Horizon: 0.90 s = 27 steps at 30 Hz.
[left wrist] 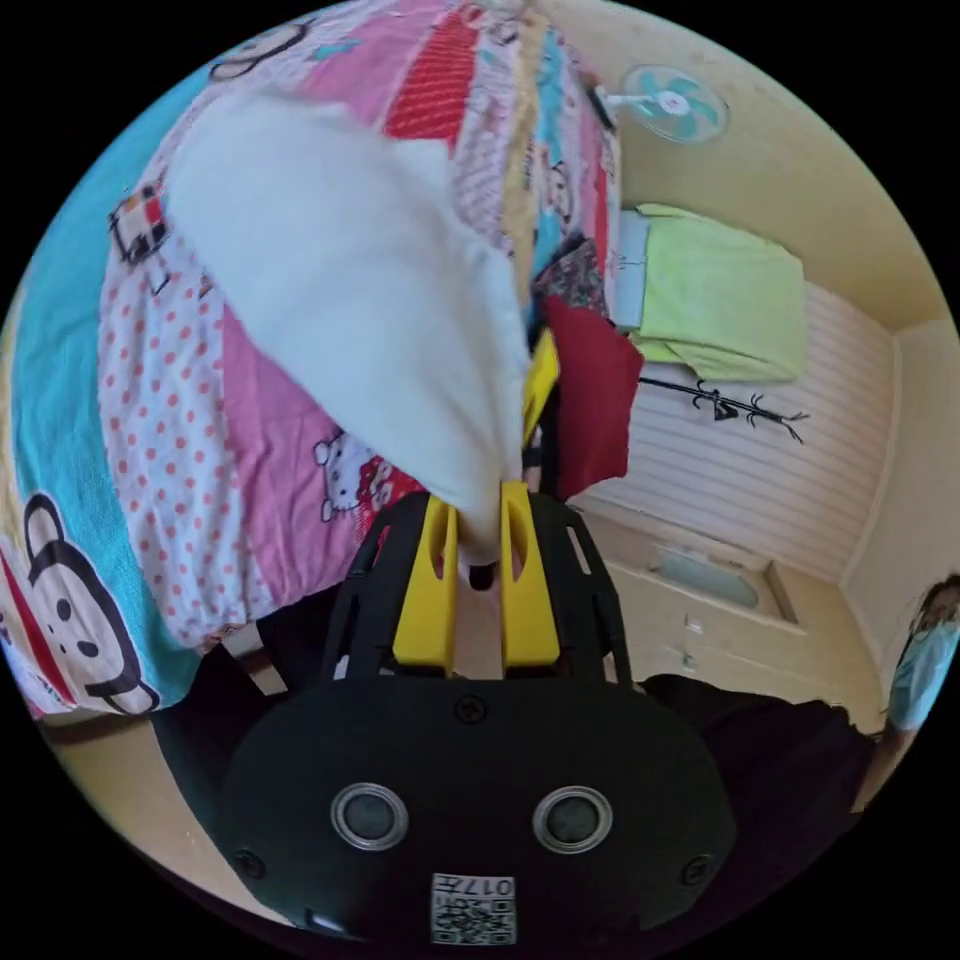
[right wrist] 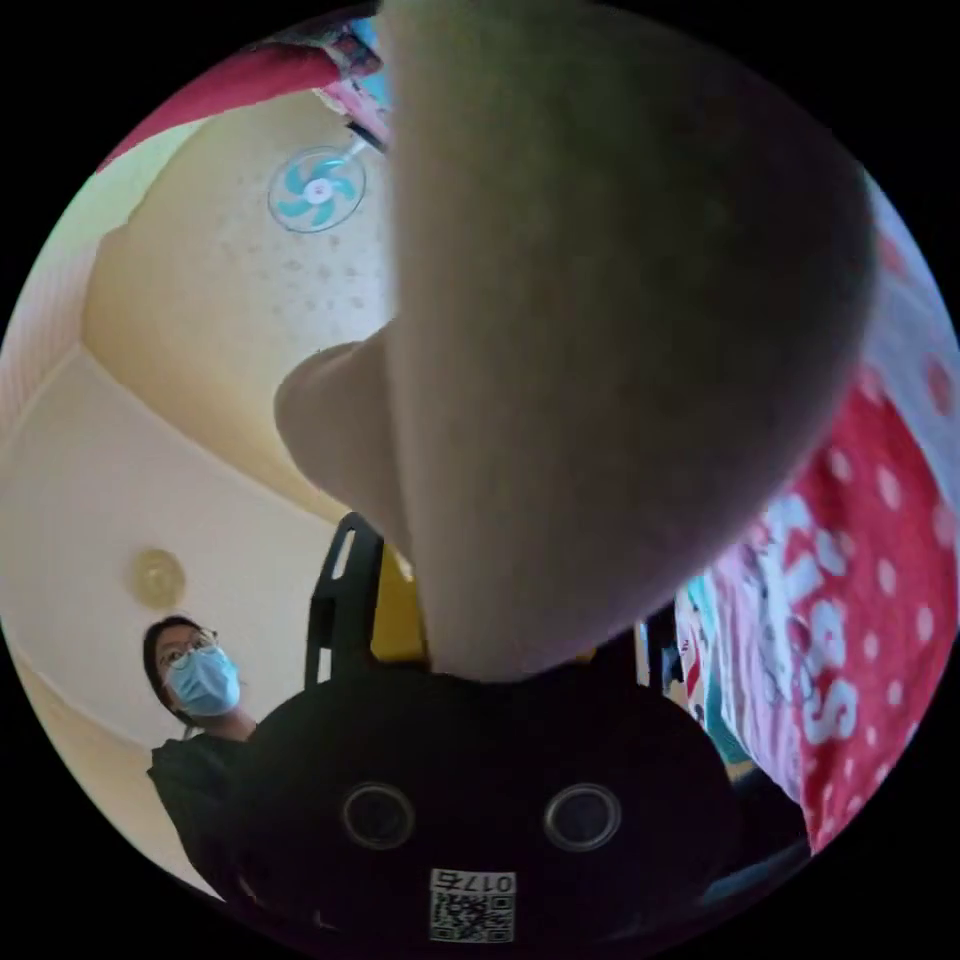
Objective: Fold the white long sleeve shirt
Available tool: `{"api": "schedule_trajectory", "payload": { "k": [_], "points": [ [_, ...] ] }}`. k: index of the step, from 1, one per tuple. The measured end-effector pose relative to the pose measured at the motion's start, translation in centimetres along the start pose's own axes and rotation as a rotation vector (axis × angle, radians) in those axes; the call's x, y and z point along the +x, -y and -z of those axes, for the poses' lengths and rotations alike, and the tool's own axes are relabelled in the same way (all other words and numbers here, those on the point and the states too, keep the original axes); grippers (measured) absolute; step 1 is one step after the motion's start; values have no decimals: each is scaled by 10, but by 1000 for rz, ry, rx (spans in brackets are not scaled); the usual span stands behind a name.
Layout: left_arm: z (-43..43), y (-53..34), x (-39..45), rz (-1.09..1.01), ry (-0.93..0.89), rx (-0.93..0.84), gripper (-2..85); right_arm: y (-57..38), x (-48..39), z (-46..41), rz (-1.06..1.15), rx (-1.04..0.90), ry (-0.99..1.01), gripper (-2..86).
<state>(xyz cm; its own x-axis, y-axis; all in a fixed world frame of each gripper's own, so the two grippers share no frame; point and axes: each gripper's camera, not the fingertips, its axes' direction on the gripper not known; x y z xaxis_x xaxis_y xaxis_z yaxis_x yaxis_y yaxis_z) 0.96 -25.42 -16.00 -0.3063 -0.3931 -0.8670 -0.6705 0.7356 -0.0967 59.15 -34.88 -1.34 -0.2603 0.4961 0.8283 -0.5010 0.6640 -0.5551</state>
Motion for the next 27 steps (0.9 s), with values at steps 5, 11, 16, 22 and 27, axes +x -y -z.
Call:
{"api": "schedule_trajectory", "payload": {
  "k": [5,11,16,22,27],
  "points": [
    [20,3,113,-247,-45,13,73,10,-131,-19,353,-152,-74,150],
    [-5,-11,253,-586,-125,-164,89,-2,-273,41,607,-146,-125,121],
    [-47,-12,273,-572,-121,-308,77,10,-302,154,652,45,-295,85],
    [-75,-7,184,-392,170,-502,51,-45,-186,305,223,549,-557,110],
    [-1,-18,45,-34,376,-479,7,-170,-72,320,88,915,-280,51]
  ]
}}
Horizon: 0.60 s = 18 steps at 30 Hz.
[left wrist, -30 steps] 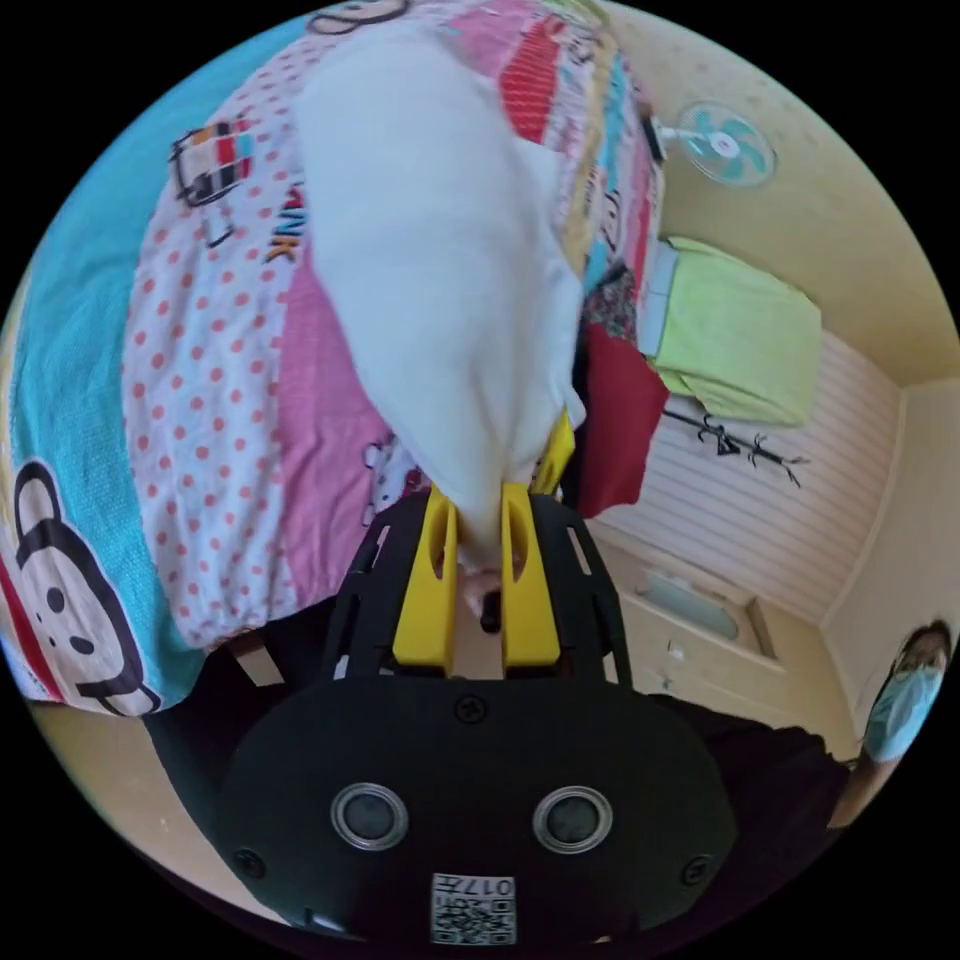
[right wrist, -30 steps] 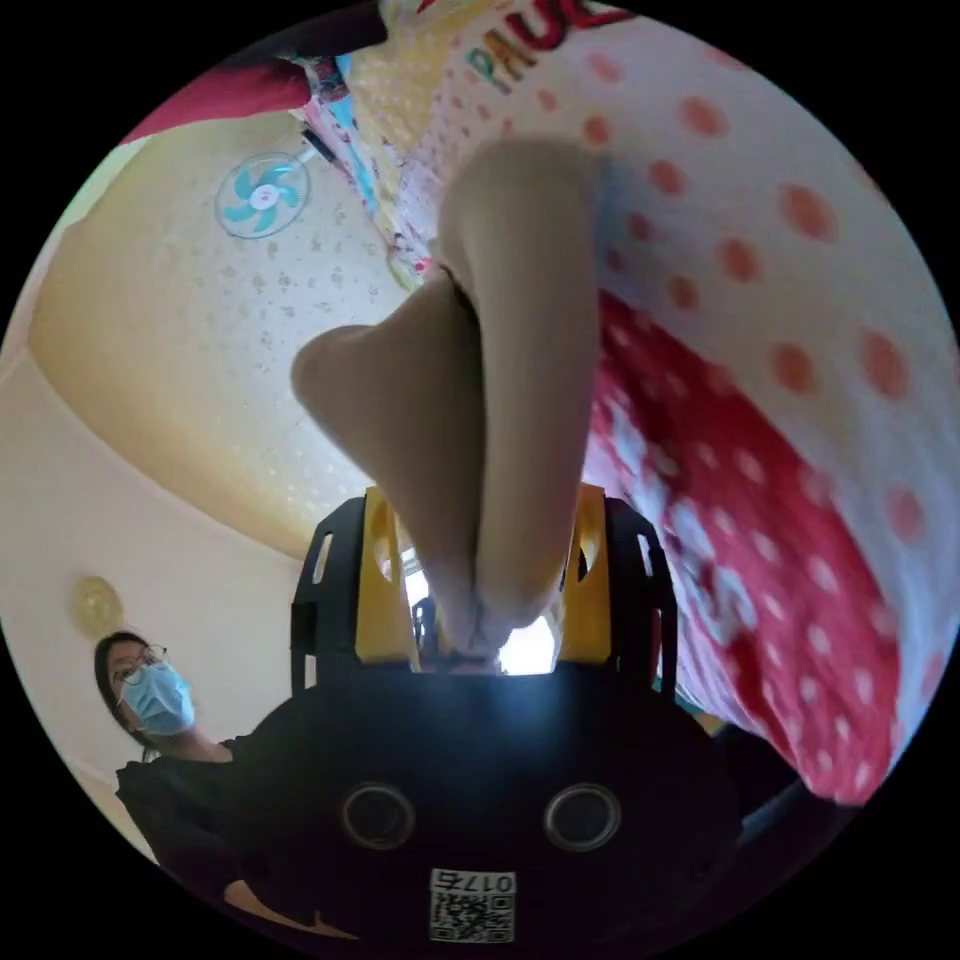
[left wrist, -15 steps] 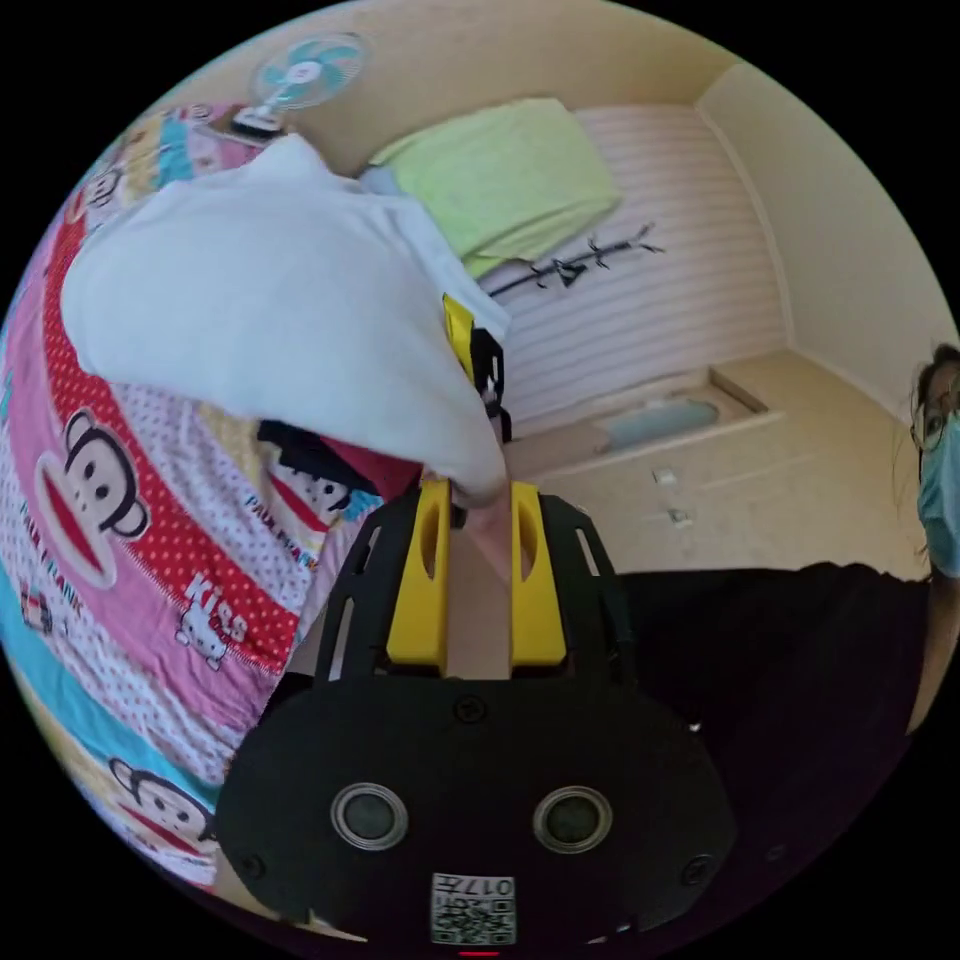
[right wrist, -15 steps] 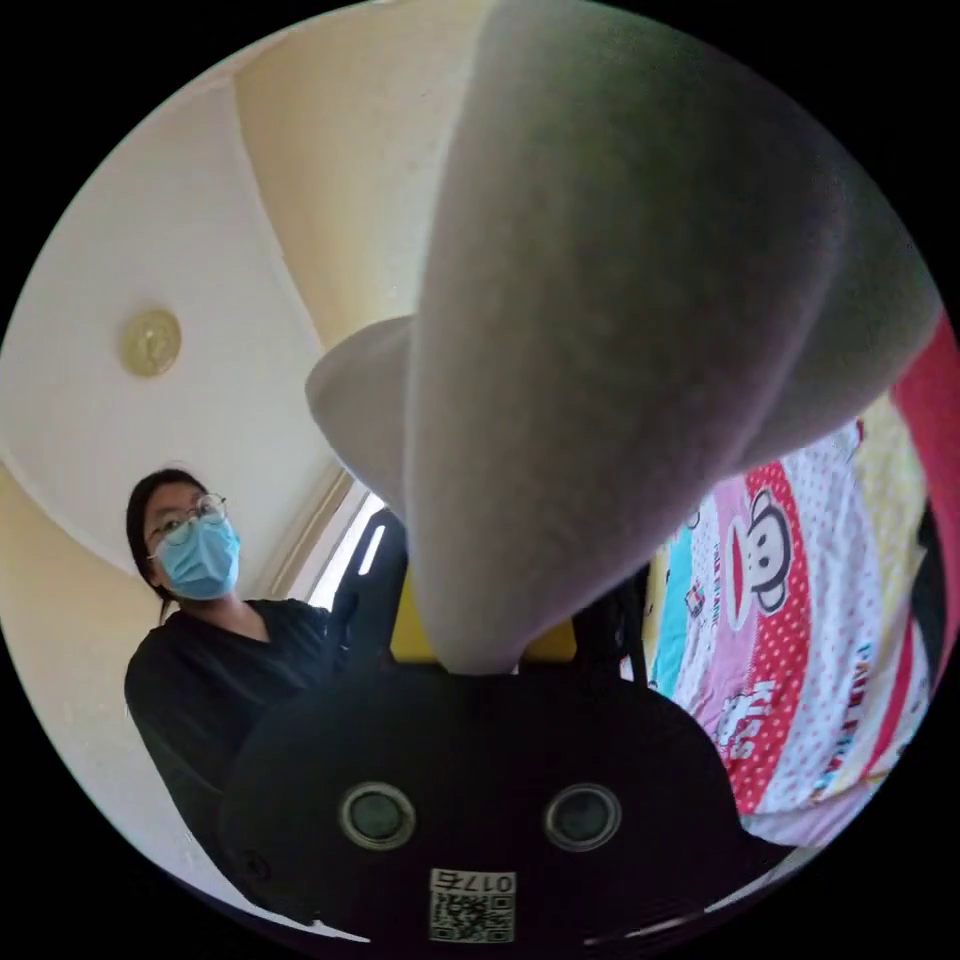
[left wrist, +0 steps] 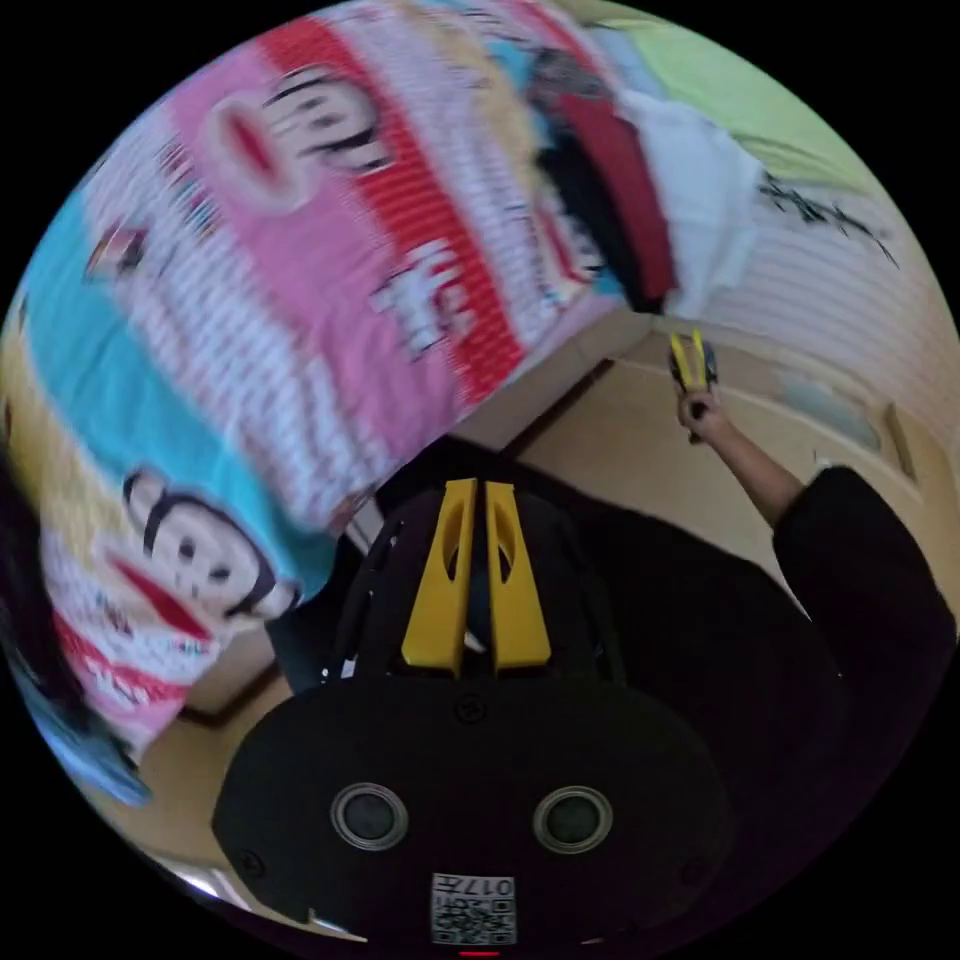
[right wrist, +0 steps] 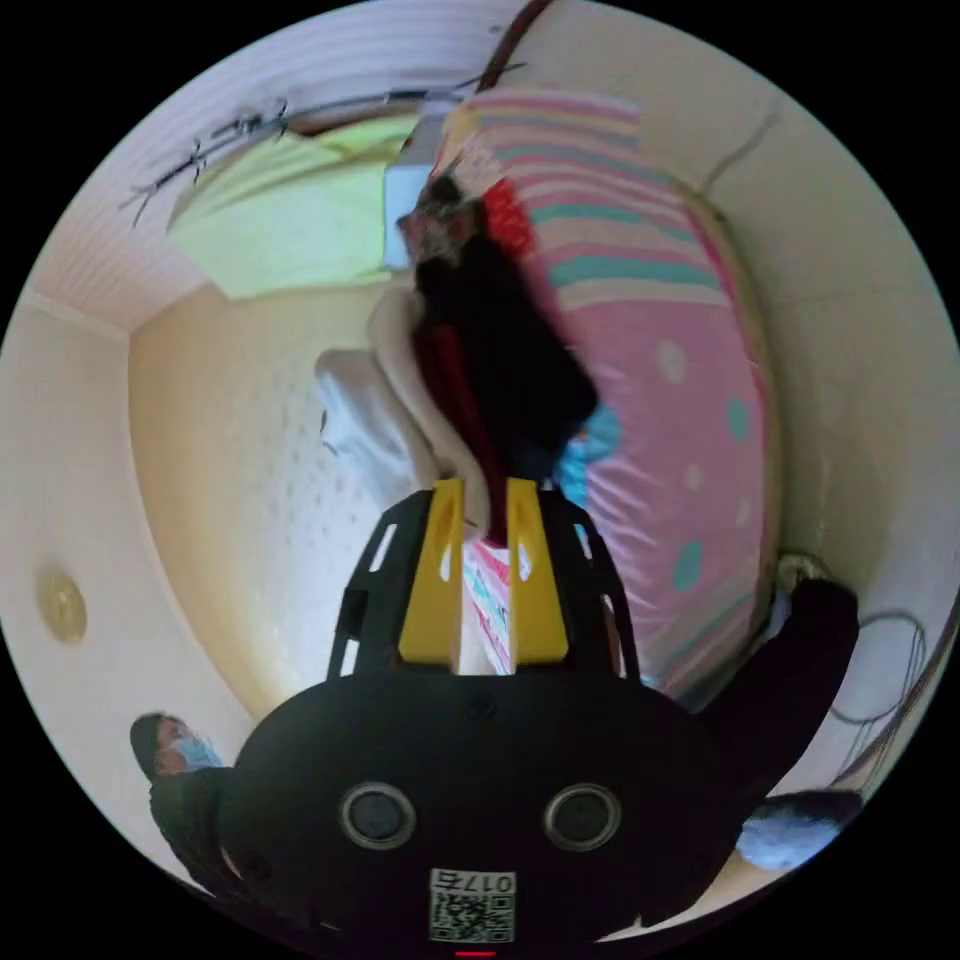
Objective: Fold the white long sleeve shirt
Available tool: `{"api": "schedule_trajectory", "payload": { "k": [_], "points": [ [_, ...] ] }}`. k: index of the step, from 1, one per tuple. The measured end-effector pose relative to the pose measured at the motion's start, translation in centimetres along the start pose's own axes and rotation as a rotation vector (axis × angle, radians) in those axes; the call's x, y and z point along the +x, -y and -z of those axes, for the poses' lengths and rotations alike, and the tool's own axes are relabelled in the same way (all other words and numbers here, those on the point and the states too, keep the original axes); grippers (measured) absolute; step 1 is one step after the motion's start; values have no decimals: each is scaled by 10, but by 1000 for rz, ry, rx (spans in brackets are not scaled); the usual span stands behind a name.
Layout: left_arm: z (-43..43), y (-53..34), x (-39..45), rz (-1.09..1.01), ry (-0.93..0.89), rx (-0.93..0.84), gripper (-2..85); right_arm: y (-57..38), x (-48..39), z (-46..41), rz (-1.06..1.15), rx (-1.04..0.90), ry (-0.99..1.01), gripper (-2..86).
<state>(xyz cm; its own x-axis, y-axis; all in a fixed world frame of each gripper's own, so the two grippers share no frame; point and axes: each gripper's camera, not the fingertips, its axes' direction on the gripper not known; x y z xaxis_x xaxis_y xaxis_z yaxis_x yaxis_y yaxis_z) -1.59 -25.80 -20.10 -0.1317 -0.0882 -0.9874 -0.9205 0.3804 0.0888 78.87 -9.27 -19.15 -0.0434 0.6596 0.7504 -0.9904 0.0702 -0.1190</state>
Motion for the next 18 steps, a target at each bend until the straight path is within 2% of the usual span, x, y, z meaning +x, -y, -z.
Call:
{"api": "schedule_trajectory", "payload": {
  "k": [2,4,5,7,9,12,13,14,15,17,18],
  "points": [
    [24,-39,-68,217,-34,90,-2,-62,50,18,-166,96,-85,25],
    [57,-108,-149,530,-77,205,-8,-109,81,19,-279,138,-122,15],
    [63,-127,-167,607,-100,226,-8,-137,98,14,-320,160,-113,12],
    [76,-205,-218,862,-271,311,-9,-173,118,-6,-366,147,-79,8],
    [73,-257,-238,1006,-420,387,-9,-201,134,-43,-404,43,-85,6],
    [67,-326,-237,1201,-441,511,-9,-238,140,-133,-359,-279,-161,4],
    [62,-339,-232,1227,-423,528,-8,-255,136,-177,-307,-445,-201,3],
    [59,-343,-229,1228,-420,529,-8,-275,128,-221,-231,-615,-253,3],
    [50,-345,-225,1216,-427,517,-8,-286,123,-242,-183,-697,-286,3],
    [38,-340,-217,1186,-452,499,-5,-343,97,-321,51,-995,-470,3],
    [34,-336,-213,1163,-470,508,0,-360,91,-338,118,-1058,-521,3]
  ]
}}
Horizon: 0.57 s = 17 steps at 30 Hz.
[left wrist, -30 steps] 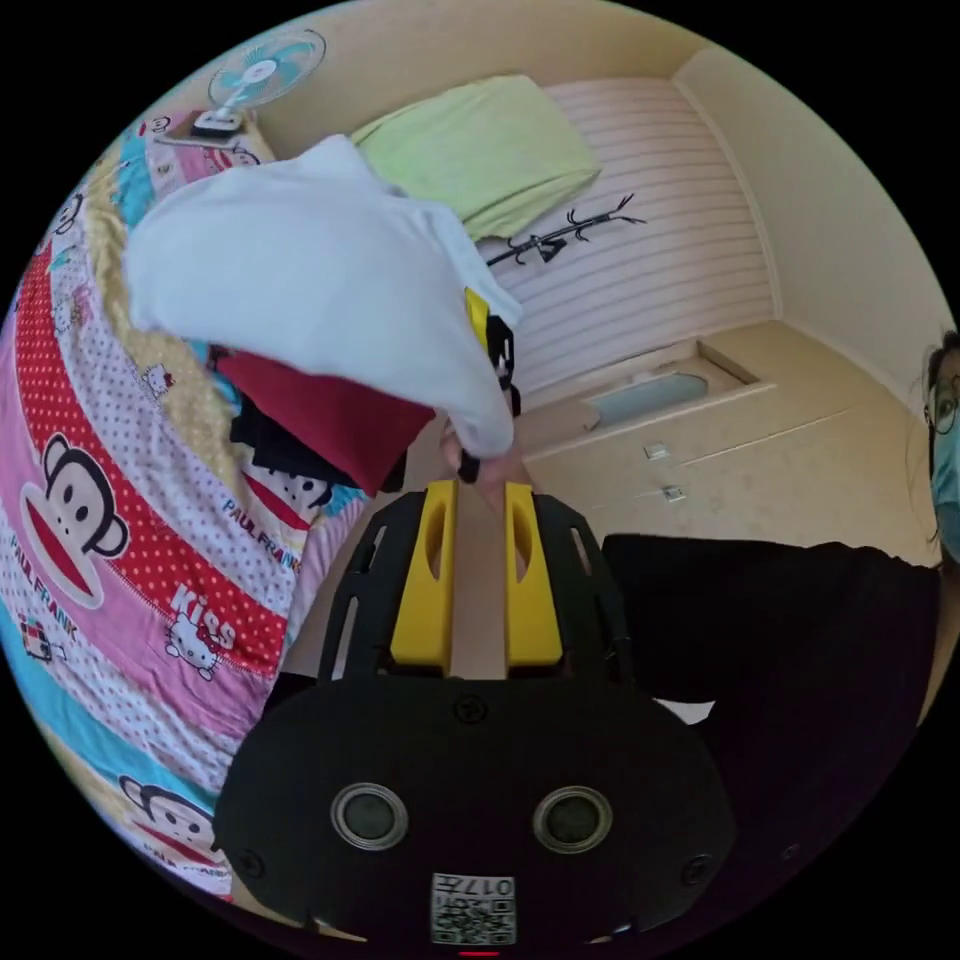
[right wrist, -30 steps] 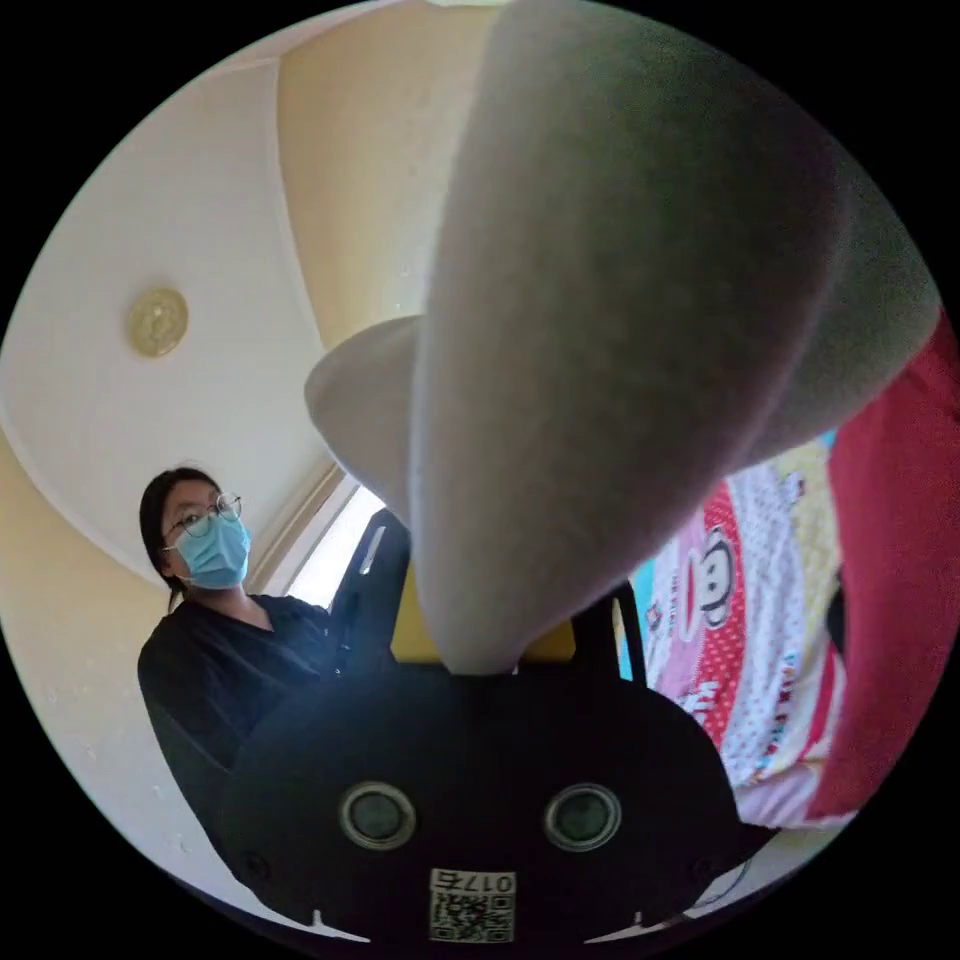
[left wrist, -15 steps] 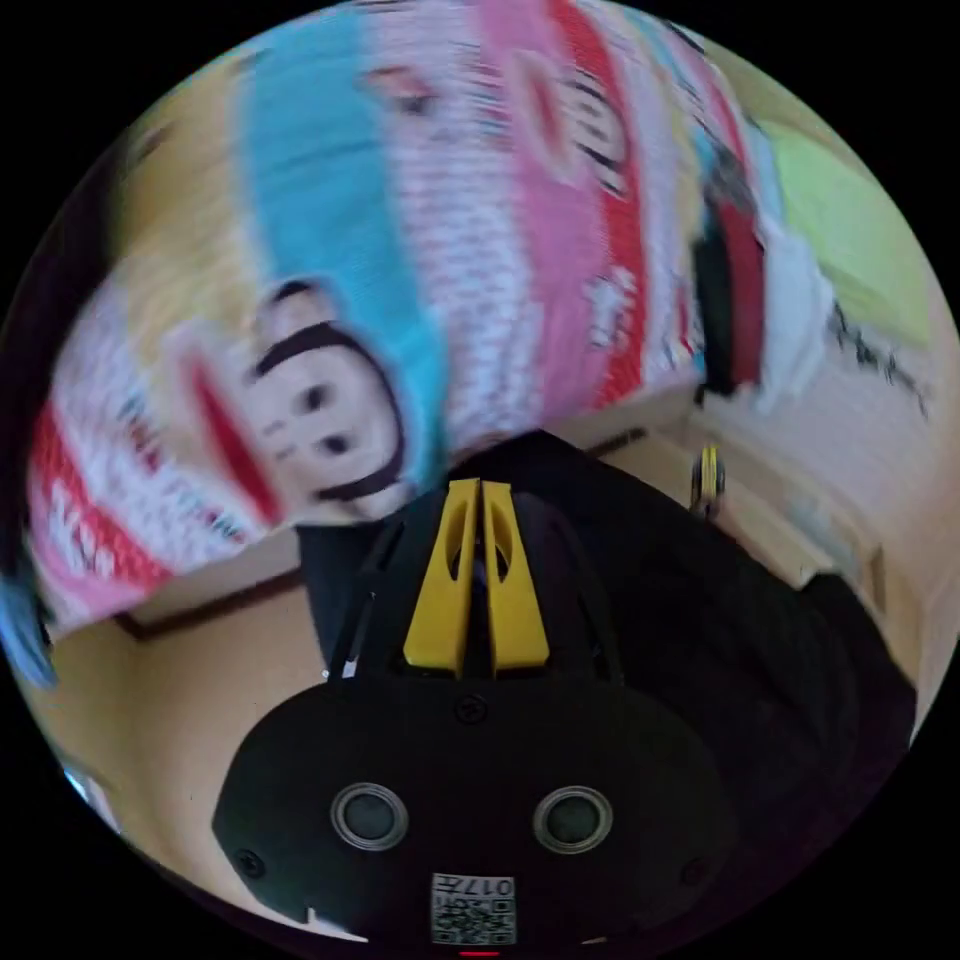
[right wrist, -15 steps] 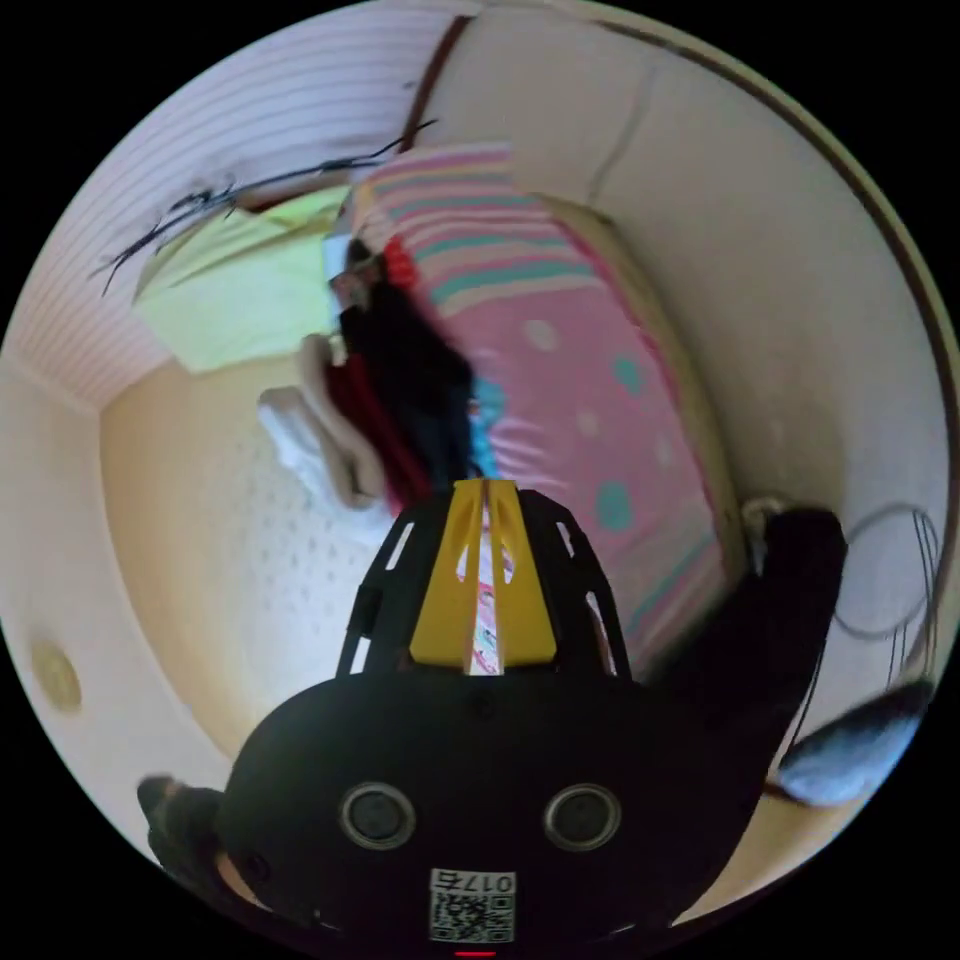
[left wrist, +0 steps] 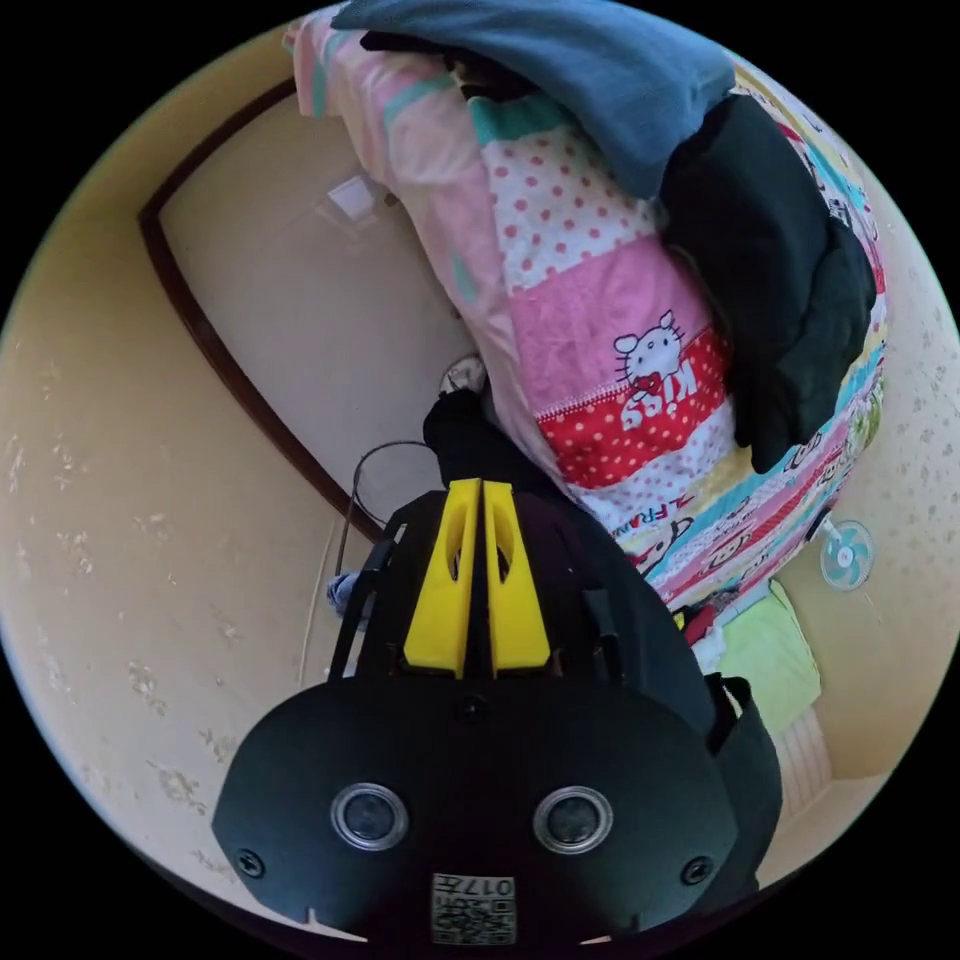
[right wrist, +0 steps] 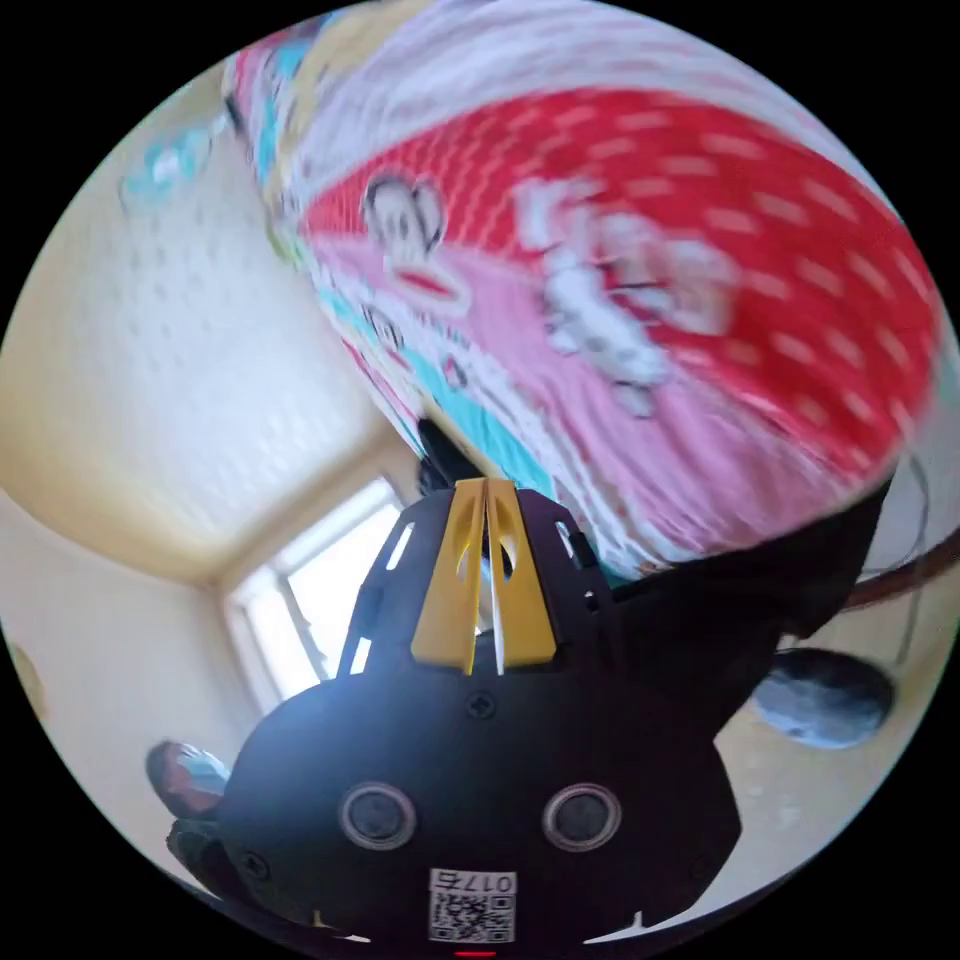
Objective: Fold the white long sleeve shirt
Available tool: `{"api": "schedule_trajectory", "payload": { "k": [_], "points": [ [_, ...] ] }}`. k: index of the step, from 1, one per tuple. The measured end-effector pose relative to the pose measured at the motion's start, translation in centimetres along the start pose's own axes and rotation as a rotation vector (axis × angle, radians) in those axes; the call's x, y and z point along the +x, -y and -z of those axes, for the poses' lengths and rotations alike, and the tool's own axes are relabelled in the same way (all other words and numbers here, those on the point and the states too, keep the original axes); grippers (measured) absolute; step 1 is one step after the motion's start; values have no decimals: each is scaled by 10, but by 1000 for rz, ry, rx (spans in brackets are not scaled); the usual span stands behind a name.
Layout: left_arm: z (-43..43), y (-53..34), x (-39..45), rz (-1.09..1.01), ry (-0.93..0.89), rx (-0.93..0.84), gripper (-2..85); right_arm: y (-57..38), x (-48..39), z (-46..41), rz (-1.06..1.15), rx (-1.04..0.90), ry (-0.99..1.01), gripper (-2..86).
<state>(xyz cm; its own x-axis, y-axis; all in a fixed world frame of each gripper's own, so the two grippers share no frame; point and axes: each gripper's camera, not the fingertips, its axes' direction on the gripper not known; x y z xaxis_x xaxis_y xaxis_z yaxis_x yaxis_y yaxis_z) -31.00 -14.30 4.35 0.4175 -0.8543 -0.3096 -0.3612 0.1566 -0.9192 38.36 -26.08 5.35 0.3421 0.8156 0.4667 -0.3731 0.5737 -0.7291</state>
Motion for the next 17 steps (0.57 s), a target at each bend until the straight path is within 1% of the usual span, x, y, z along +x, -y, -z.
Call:
{"api": "schedule_trajectory", "payload": {
  "k": [2,3,4,5,6,8,10,11,13,15,17],
  "points": [
    [2,-1,5,-25,-25,13,9,3,-68,-67,171,-149,-310,4],
    [14,0,9,-29,-27,55,15,0,-84,-82,216,-166,-383,4],
    [31,0,12,-30,-35,123,23,-12,-118,-112,314,-175,-522,4],
    [41,0,13,-37,-44,161,28,-30,-150,-137,417,-150,-645,4],
    [61,1,14,-51,-62,232,37,-41,-166,-148,474,-120,-704,4],
    [93,6,12,-44,-67,324,55,-97,-231,-183,744,71,-877,4],
    [145,10,6,-11,-64,473,76,-137,-272,-206,931,141,-966,4],
    [158,10,4,-3,-59,515,79,-162,-295,-217,1015,189,-1013,4],
    [200,12,0,-7,-52,646,93,-198,-321,-228,1112,257,-1030,4],
    [212,20,2,-58,-74,662,107,-228,-338,-233,1164,320,-979,4],
    [203,32,5,-73,-87,597,115,-253,-347,-237,1177,347,-852,5]
  ]
}}
